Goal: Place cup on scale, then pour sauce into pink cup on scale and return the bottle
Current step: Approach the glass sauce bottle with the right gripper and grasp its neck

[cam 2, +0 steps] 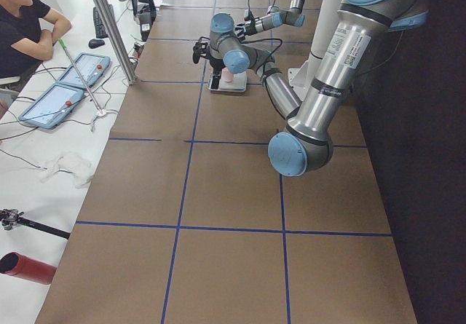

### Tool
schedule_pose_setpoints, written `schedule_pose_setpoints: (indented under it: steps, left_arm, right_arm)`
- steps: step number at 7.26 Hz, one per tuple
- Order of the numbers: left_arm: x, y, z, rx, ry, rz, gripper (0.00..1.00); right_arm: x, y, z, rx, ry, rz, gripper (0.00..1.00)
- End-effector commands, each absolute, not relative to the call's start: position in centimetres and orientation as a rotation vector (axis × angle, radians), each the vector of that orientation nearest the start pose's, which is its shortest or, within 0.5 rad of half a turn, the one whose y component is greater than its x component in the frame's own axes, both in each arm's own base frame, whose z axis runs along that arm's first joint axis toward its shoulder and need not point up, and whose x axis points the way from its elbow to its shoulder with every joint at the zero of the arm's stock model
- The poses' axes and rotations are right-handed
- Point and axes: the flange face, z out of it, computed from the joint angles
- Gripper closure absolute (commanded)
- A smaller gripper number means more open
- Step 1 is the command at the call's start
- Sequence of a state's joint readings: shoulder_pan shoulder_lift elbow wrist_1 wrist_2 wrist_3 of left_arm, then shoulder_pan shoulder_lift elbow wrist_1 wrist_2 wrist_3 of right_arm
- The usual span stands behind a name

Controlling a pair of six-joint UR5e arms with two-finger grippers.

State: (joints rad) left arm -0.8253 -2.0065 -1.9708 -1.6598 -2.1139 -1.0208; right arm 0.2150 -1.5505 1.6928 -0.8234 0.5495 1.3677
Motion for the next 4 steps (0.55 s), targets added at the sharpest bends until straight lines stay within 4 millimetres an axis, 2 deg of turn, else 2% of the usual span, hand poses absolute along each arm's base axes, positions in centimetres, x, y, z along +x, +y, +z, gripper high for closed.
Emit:
schedule_pose_setpoints:
  steps: [1,4]
  left_arm:
    - [32.51,-47.27,22.64,0.186,1.017,0.002,0.0]
    - [32.06,-46.92,22.34,0.186,1.021,-0.005,0.0]
  right_arm:
    - [-43.96,-32.74,48.81,1.086,-0.591,0.466,0.01]
    - [-44.85,-33.18,48.19,1.089,-0.589,0.455,0.03]
